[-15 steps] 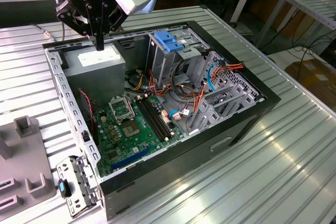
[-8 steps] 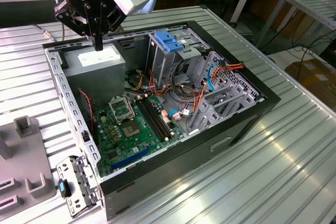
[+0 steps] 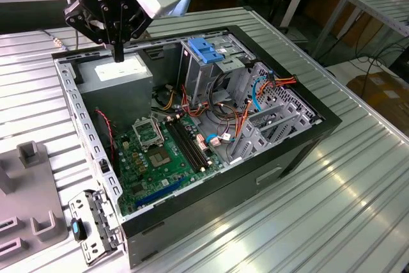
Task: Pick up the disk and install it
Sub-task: 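Reach for the disk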
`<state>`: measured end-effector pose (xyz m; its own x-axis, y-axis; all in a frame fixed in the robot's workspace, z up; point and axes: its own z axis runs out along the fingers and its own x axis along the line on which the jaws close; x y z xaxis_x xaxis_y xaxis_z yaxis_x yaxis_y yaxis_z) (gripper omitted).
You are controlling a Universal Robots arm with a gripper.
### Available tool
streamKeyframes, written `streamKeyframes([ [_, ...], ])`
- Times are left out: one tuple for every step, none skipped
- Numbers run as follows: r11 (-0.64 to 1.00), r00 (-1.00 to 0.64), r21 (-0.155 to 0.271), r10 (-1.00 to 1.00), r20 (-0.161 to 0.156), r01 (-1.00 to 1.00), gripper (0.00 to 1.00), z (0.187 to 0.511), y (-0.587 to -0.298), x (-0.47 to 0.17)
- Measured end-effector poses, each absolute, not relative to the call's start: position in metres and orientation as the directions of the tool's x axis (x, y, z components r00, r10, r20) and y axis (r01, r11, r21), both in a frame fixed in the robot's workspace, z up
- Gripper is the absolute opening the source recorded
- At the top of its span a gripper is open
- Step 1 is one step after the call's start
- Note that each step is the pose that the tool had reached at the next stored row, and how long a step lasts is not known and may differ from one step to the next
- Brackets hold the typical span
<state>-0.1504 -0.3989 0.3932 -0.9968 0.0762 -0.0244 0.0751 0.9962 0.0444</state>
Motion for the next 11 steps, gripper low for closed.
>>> streamKeyframes([
  [0.996,-0.997,0.044,0.076,-0.024,0.075,0.11,0.3932,-0.3989,-0.1506],
  [0.996,-0.997,0.044,0.076,-0.024,0.075,0.11,0.3932,-0.3989,-0.1509],
  [0.996,-0.997,0.044,0.076,-0.024,0.075,0.11,0.3932,-0.3989,-0.1511],
  [0.996,-0.997,0.044,0.076,-0.024,0.075,0.11,0.3932,-0.3989,-0.1514],
  [0.996,-0.997,0.044,0.076,-0.024,0.075,0.11,0.3932,-0.3989,-0.1517],
  [0.996,-0.997,0.044,0.076,-0.024,0.075,0.11,0.3932,-0.3989,-0.1519],
  [0.996,-0.997,0.044,0.076,-0.024,0.075,0.11,0.3932,-0.3989,-0.1521],
  [0.996,-0.997,0.044,0.076,-0.024,0.075,0.11,0.3932,-0.3989,-0.1526],
  [0.996,-0.997,0.044,0.076,-0.024,0.075,0.11,0.3932,-0.3989,-0.1528],
  [0.996,-0.997,0.044,0.076,-0.024,0.075,0.11,0.3932,-0.3989,-0.1531],
  [0.996,-0.997,0.044,0.076,-0.024,0.075,0.11,0.3932,-0.3989,-0.1534],
])
